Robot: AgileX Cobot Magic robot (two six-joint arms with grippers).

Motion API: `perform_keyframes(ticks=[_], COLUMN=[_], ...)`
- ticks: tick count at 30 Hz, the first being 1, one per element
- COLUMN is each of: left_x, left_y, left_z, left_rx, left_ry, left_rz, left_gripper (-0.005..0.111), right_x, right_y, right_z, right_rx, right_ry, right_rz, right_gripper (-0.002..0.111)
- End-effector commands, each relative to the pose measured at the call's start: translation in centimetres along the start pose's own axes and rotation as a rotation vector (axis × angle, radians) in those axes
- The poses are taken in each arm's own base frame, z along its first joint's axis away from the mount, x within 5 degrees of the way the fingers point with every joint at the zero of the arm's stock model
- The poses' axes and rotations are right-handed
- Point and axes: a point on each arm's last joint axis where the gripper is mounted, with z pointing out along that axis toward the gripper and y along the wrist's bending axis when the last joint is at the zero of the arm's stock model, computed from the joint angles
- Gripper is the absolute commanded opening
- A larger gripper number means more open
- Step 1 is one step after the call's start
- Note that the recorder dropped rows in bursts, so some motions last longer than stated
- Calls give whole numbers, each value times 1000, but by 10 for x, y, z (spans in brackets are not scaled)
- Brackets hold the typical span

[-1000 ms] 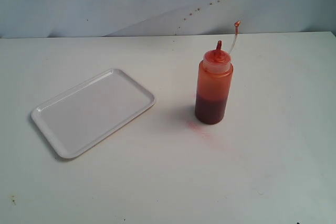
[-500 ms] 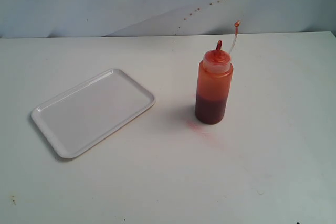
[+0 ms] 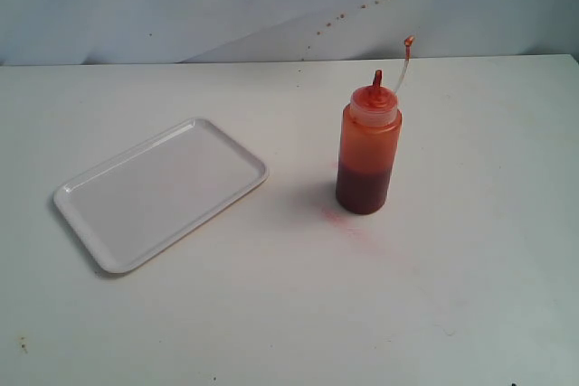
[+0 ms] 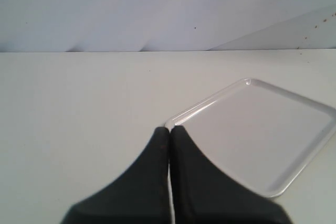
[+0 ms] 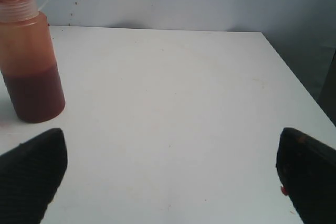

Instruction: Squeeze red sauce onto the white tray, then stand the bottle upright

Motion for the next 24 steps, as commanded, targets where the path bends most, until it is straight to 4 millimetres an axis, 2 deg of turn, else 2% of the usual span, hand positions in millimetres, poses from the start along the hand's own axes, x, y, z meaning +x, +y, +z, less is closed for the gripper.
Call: perform_keyframes(ticks=[1, 24], left_x=[1, -2], left_y=[0, -1], left_z=[0, 0], left_rx=[4, 11], left_ry=[-8, -35], left_rz=[3, -21], left_gripper=[0, 0], right_x=[1, 1], right_y=[0, 0], right_z=[0, 0], right_rx=[7, 7], right_ry=[0, 0], right_rz=[-1, -1], right_gripper=[105, 105])
